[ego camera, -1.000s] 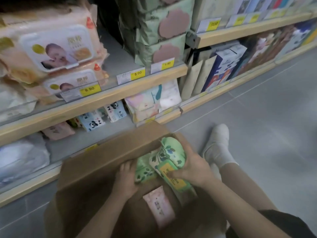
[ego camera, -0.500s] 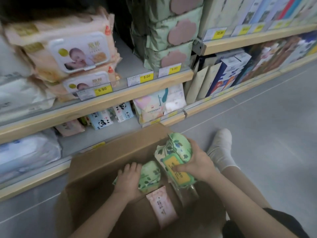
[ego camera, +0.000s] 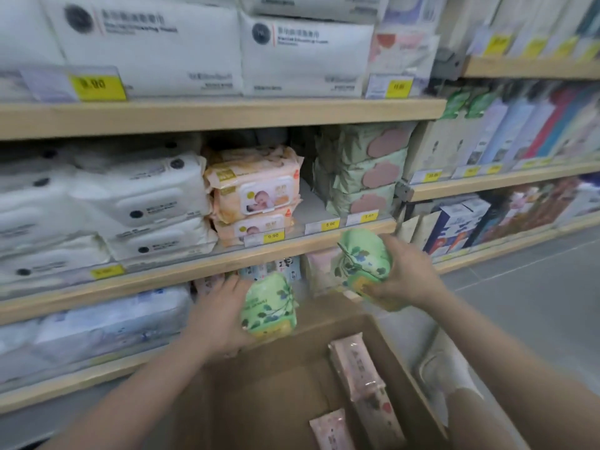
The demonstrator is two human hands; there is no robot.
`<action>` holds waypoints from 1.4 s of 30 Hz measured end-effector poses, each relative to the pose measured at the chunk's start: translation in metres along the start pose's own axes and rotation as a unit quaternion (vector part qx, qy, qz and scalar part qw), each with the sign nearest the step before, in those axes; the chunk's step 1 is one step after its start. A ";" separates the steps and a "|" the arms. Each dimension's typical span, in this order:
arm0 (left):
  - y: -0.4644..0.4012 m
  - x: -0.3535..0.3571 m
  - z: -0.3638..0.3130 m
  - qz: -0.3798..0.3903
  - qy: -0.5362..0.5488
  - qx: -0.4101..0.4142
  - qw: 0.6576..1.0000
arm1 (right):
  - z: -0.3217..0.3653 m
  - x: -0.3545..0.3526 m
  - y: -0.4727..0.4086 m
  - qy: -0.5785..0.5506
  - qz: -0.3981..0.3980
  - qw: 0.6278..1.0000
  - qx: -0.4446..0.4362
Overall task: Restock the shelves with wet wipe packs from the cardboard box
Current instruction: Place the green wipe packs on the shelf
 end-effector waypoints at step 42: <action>-0.068 -0.014 0.050 -0.077 0.048 -0.047 0.995 | 0.091 0.014 -0.226 0.216 0.112 0.947 -0.210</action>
Point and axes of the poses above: each hand's wrist, its own y-axis away from the middle knuckle, its own x-axis out of the palm, z = x × y, the point moved 1 cm from there along -y, towards the middle knuckle, and after that the axes turned 2 degrees about -z, right-handed, at the moved point
